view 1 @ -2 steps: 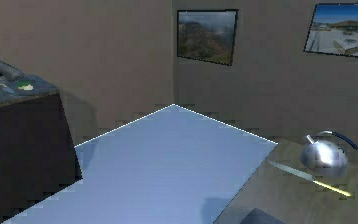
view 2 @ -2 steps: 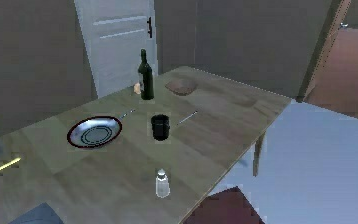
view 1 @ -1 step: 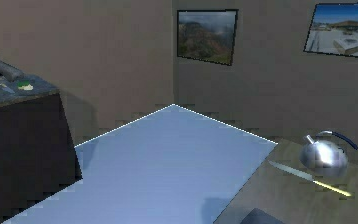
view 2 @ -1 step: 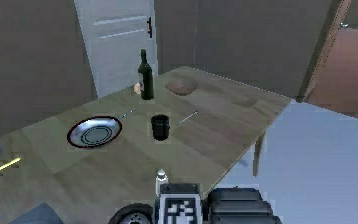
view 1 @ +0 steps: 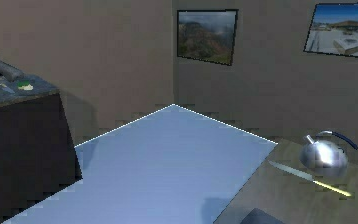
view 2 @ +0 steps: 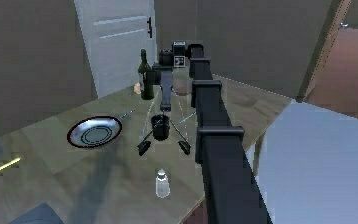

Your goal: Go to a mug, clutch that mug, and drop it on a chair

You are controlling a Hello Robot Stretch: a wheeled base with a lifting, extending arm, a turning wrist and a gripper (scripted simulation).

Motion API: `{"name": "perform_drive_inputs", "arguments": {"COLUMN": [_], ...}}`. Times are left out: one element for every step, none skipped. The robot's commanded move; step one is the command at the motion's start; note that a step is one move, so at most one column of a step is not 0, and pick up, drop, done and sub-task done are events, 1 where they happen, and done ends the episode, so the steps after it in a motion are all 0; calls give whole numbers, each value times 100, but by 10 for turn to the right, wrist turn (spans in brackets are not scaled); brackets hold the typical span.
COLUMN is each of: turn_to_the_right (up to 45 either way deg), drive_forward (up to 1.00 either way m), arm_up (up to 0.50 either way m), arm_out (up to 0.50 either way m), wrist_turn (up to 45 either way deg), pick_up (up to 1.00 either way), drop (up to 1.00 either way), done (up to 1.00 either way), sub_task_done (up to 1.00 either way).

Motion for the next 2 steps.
{"name": "perform_drive_inputs", "arguments": {"turn_to_the_right": [0, 0], "drive_forward": [0, 0], "arm_up": [0, 0], "arm_out": [0, 0], "wrist_turn": [450, 450], "pick_up": [0, 0], "drop": [0, 0], "done": [0, 0], "sub_task_done": [0, 0]}}
